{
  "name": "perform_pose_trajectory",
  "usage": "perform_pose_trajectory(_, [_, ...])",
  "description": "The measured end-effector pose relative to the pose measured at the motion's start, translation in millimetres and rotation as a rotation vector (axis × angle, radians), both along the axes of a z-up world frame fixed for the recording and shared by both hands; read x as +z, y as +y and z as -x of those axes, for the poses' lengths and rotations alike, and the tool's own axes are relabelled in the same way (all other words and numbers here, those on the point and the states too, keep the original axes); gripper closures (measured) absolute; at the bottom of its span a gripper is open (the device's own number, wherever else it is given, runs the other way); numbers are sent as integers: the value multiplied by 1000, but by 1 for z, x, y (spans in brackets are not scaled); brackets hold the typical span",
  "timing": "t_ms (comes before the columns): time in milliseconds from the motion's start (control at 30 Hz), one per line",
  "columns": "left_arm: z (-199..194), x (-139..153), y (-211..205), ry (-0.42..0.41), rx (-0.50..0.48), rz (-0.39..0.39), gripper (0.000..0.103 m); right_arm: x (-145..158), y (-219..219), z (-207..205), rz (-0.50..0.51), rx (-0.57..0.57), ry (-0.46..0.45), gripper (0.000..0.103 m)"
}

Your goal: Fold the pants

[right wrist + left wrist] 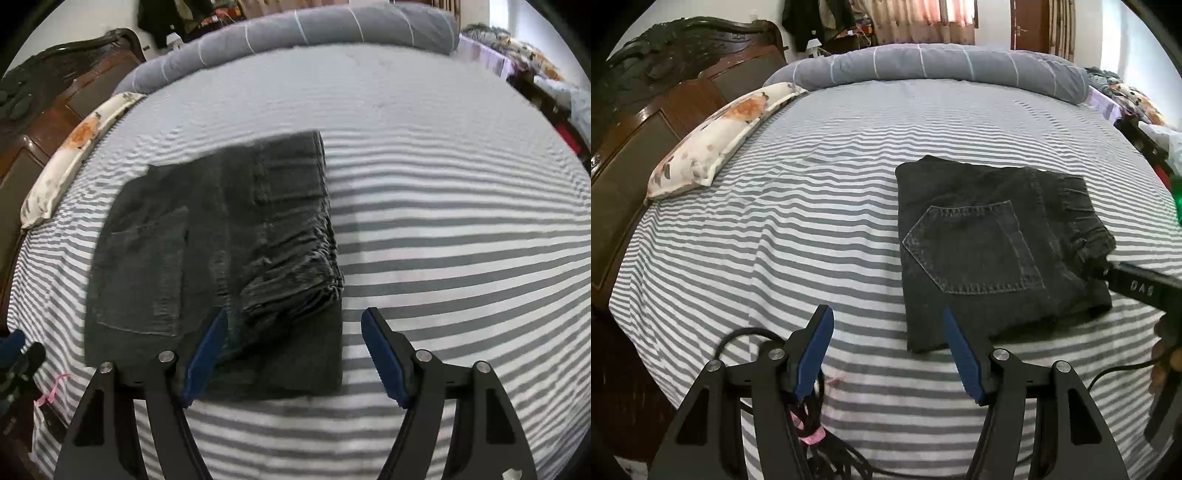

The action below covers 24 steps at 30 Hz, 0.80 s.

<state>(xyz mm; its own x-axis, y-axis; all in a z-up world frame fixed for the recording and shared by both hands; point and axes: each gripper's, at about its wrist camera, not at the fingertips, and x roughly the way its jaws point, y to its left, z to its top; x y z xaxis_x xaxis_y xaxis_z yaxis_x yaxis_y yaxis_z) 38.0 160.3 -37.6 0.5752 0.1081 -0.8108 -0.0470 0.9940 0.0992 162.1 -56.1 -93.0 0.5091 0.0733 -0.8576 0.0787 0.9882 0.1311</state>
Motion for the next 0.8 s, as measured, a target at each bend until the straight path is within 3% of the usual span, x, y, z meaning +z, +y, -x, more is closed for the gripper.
perform_pose_trajectory(133, [16,6,-1,-21,-16,16,31,31,15,26,39,23,-64,25])
perform_pose_trajectory(300, [30,6,2,-53,-6,58,27,59,37,60,107,43,-144,8])
perform_pose_trajectory(367, [33,5,4,-55,6,75,27,66,46,72,107,59,-155,8])
perform_pose_trajectory(633, [38,13,4,-91,32,107,25,69,69,97,143,67,-171,5])
perform_pose_trajectory(800, [40,12,1,-102,27,85,23,60,77,103,182,92,-159,3])
